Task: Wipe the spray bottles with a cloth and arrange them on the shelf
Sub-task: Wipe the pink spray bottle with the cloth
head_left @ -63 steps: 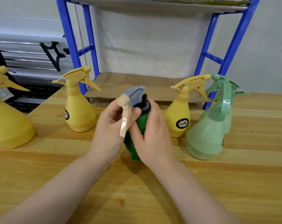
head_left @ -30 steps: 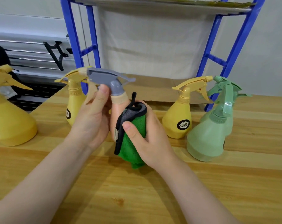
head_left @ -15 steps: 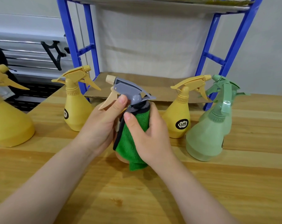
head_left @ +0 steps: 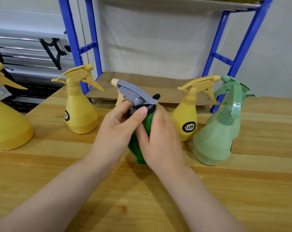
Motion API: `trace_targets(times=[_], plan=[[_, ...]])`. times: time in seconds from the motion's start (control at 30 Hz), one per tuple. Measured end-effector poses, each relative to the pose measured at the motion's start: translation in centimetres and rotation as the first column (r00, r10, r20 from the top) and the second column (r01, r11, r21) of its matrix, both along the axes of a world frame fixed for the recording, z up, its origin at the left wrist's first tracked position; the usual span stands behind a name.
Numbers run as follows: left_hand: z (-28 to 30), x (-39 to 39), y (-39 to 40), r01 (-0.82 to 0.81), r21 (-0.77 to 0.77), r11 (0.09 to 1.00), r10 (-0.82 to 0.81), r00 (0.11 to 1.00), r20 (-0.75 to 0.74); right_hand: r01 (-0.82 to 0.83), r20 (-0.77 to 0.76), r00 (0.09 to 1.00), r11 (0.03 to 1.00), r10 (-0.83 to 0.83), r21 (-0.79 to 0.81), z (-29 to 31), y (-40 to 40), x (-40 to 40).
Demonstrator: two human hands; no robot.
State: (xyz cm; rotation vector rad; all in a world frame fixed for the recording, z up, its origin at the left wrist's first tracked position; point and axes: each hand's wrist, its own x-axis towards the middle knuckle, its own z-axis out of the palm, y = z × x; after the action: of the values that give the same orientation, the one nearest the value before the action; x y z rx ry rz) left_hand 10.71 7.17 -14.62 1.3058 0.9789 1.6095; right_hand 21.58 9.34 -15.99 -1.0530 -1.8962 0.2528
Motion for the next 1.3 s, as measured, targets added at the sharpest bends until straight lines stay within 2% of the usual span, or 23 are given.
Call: trace_targets(times=[0.17,0.43,0.6,0.77,0.87,0.93,1.03,1.13,1.17,1.3], plan=[[0.7,-0.5,0.1,0.058,-0.06,0.997,-0.043,0.975,0.218,-0.004,0.054,0.999,1.0,0.005,-0.008,-0.7,0.1,-0.3],[1.5,-2.3,0.6,-0.033,-0.021,0.999,0.039,0.93,0.366,-0.051,0.049,0.997,0.992,0.057,-0.112,-1.0,0.3,0.0],[2.3,-3.9,1.1,-0.077,-0.082,0.994,0.11,0.823,0.557,-0.156,-0.032,0.988,0.974,0.153,-0.165,-1.0,0.3,0.1],[3.2,-4.7,1.0,-0.071,-0.099,0.993,0.12,0.727,0.677,-0.209,-0.079,0.977,0.952,0.196,-0.226,-1.2,0.6,0.1],[3.1,-4.7,1.2,-0.057,-0.083,0.995,0.097,0.754,0.649,-0.249,-0.102,0.968,0.94,0.231,-0.234,-1.2,0.9,0.1],[2.8,-4.3,1.5,-0.045,-0.13,0.991,0.113,0.8,0.589,-0.279,-0.092,0.96,0.932,0.265,-0.231,-1.0,0.9,0.2],[2.3,-3.4,1.4,-0.01,-0.219,0.976,0.108,0.892,0.439,-0.284,-0.015,0.957,0.928,0.289,-0.243,-0.7,0.5,0.2],[2.1,-2.3,0.5,0.03,-0.225,0.974,0.016,0.979,0.202,-0.265,-0.007,0.962,0.93,0.272,-0.254,-0.4,0.5,0.3],[2.1,-2.0,0.3,0.06,-0.218,0.974,-0.024,0.986,0.164,-0.251,-0.015,0.967,0.936,0.255,-0.248,-0.3,0.5,0.3],[2.1,-1.3,0.0,0.164,-0.169,0.972,-0.135,0.976,0.172,-0.225,-0.067,0.974,0.955,0.216,-0.195,-0.1,0.2,0.3]])
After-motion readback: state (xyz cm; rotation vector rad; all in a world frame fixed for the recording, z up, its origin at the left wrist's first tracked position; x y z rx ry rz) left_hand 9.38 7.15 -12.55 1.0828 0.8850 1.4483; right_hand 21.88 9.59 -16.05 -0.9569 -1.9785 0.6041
